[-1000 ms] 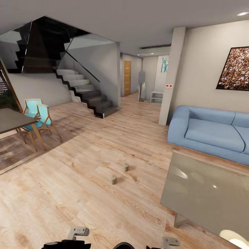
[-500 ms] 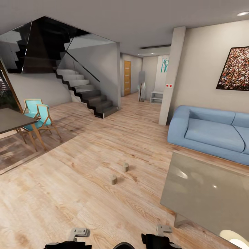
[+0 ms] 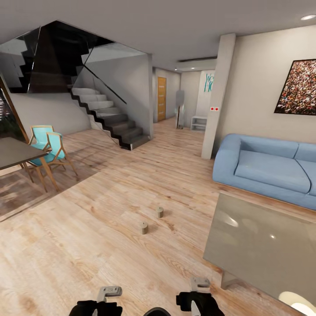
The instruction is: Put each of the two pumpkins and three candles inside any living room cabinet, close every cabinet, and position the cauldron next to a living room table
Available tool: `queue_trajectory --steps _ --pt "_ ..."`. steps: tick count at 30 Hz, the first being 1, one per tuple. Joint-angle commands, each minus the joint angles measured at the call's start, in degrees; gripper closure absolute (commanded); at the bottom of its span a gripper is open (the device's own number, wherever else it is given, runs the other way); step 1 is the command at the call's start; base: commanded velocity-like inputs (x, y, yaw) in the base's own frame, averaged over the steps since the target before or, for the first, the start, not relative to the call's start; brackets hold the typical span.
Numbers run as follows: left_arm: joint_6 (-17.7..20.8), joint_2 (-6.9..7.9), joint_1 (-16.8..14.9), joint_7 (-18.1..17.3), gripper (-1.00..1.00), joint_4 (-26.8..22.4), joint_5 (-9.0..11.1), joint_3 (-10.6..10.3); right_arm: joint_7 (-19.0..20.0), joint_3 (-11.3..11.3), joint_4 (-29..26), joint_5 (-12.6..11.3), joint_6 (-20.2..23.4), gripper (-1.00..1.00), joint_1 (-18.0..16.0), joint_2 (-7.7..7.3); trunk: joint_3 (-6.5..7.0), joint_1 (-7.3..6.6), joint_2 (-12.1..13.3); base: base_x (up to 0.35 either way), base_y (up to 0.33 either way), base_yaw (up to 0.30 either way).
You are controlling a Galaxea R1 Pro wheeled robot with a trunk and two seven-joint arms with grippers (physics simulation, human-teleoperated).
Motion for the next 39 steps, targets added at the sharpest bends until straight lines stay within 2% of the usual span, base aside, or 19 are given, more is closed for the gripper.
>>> queue_trajectory --steps 1,5,8,12,16,20,27,39 --pt "-0.4 -0.01 -2.1 0.4 -1.0 3.5 0.3 0.2 -0.6 0.2 0.8 -0.9 0.2 -1.0 -0.8 0.07 -0.08 0.0 -0.1 0.0 0.0 0.0" --pt "-4.2 -0.11 -5.6 0.9 -1.0 11.6 0.5 0.4 -0.6 0.3 2.1 -1.4 0.2 -1.0 -2.0 0.26 -0.44 0.44 -0.9 0.0 0.0 0.0" --pt "-6.6 -0.25 -6.4 1.0 -1.0 14.0 0.6 0.4 -0.6 0.3 2.6 -1.5 0.1 -1.0 -2.2 0.23 -0.98 1.1 -2.1 0.0 0.0 0.0" --pt "-7.1 -0.33 -7.1 1.1 -1.0 14.4 0.7 0.5 -0.6 0.4 2.8 -1.6 0.2 -1.0 -2.4 0.28 -1.69 1.98 -3.7 0.0 0.0 0.0" --pt "-7.1 -0.34 -10.1 1.4 -1.0 15.6 0.5 0.4 -0.6 0.4 2.6 -2.1 0.4 -1.0 -3.5 0.28 -2.41 2.86 -5.3 0.0 0.0 0.0" --pt "-7.3 -0.34 -11.5 1.6 -1.0 17.5 0.5 0.3 -0.6 0.4 2.9 -2.3 0.3 -1.0 -5.0 0.29 -3.13 3.74 -6.9 0.0 0.0 0.0" --pt "-7.4 -0.41 -12.0 4.2 -1.0 18.2 0.4 0.3 -0.6 0.4 3.1 -2.3 0.6 -1.0 -5.6 0.27 -4.39 5.27 -9.7 0.0 0.0 0.0" --pt "-7.5 -0.43 -12.1 4.9 -1.0 20.1 0.4 0.3 -0.7 0.4 3.2 -2.2 1.0 -1.0 -5.6 0.29 -6.54 7.91 -14.5 0.0 0.0 0.0"
